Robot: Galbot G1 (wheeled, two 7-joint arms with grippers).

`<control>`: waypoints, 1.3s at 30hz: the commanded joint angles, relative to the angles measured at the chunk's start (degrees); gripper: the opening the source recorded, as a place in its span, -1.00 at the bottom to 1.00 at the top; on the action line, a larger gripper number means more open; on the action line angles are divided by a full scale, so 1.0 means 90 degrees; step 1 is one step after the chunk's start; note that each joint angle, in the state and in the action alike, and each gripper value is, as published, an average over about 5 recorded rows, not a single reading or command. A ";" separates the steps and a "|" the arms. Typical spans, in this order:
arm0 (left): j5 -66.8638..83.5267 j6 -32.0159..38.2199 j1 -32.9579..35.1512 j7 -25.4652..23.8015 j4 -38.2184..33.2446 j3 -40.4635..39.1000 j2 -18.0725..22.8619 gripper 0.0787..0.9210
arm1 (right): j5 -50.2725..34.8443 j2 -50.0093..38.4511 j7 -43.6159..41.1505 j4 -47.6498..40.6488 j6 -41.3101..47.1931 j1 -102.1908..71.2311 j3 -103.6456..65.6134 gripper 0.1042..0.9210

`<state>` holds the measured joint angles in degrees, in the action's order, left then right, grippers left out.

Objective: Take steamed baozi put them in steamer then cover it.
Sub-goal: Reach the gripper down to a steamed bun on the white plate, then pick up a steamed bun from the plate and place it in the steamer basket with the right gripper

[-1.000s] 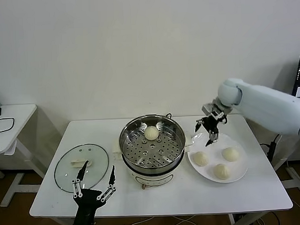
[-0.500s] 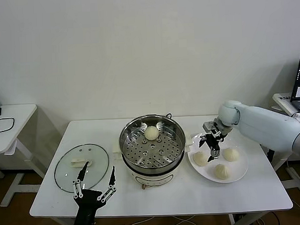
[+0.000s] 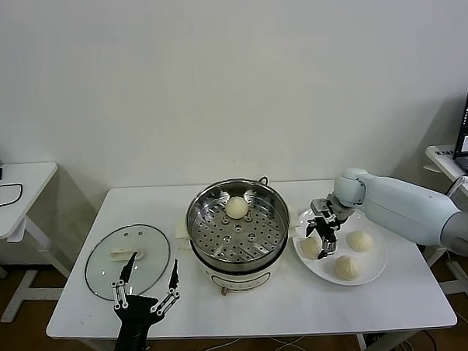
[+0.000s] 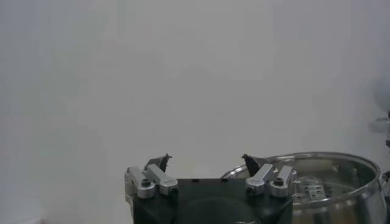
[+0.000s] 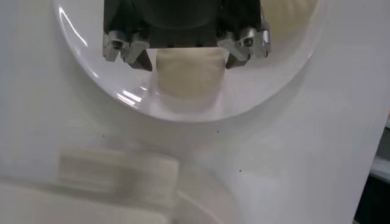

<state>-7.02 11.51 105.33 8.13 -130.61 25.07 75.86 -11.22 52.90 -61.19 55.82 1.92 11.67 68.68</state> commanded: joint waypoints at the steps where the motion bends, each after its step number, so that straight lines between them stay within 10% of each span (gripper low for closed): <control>1: 0.0004 0.0005 -0.0001 0.0006 -0.0003 0.0002 -0.0001 0.77 | 0.0064 0.0041 0.0038 -0.0037 0.0030 -0.0065 -0.0019 0.65; 18: 0.0011 -0.0025 -0.0083 0.0019 -0.0090 -0.0050 -0.0058 0.77 | -0.0723 -0.0384 -0.0820 0.1121 0.0112 0.2778 0.0923 0.35; 39: 0.0012 -0.0008 -0.0184 0.0070 -0.0152 -0.0127 -0.0119 0.77 | -0.2909 0.2144 -0.0088 0.2138 0.1283 0.4004 0.2035 0.36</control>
<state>-6.92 11.42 103.78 8.73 -132.09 23.97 74.84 -29.52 63.12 -66.71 71.64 8.50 45.02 83.37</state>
